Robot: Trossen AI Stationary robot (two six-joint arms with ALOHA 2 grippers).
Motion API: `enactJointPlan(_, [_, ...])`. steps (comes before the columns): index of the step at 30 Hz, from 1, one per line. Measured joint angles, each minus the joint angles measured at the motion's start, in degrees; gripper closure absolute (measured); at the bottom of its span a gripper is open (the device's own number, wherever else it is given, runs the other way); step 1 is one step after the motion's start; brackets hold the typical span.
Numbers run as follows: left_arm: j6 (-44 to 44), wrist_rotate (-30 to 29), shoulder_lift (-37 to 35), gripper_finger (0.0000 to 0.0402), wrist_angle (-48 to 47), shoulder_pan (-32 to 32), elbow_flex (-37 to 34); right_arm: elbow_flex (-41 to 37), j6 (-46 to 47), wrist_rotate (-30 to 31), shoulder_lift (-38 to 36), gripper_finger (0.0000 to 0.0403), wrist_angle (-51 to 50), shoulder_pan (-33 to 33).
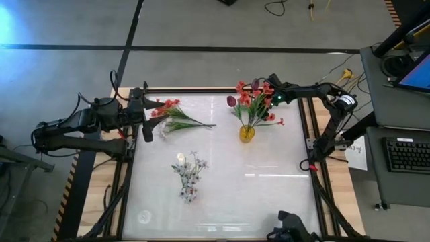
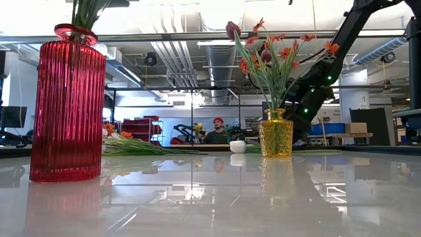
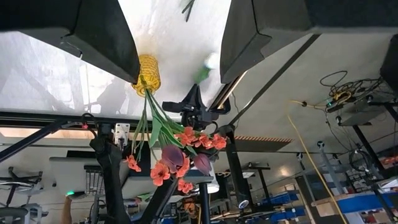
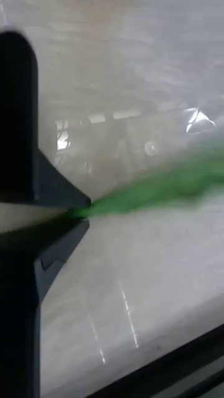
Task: Sort flowers into vase by color
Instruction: Put the white flower into the red vase
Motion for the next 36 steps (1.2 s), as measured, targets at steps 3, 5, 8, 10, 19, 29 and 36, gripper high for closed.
enactJointPlan(3, [0.0, 0.0, 0.2, 0.0194, 0.1, 0.0, 0.0, -0.2, 0.1, 0.0, -1.9, 0.0388, -1.0, 0.0])
enactJointPlan(5, [0.0, -0.1, 0.7, 0.0194, 0.6, 0.0, 0.0, -0.2, 0.4, 0.1, -3.9, 0.0390, -0.7, -0.1])
enactJointPlan(8, [-0.2, -0.6, 1.7, 0.0194, 2.3, 0.0, 0.0, -0.2, 2.4, 0.9, -7.9, 0.0392, -0.4, -0.5])
enactJointPlan(10, [-0.5, -0.6, 2.7, 0.0194, 3.3, 0.0, 0.0, -0.2, 4.0, 2.2, -10.9, 0.0393, -0.2, -0.9])
enactJointPlan(19, [4.9, -0.5, 6.9, 0.0194, 14.6, 0.0, 0.0, -0.1, 6.2, 10.7, -26.2, 0.0393, 5.9, -1.3])
enactJointPlan(29, [6.2, 0.1, 7.1, 0.0194, 20.5, 0.0, 0.0, -0.1, 9.6, 11.1, -36.8, 0.0393, 9.6, -1.3])
enactJointPlan(36, [5.1, 0.2, 7.1, 0.0194, 21.0, 0.0, 0.0, 3.4, 9.7, 11.1, -37.7, 0.0393, 11.9, -1.3])
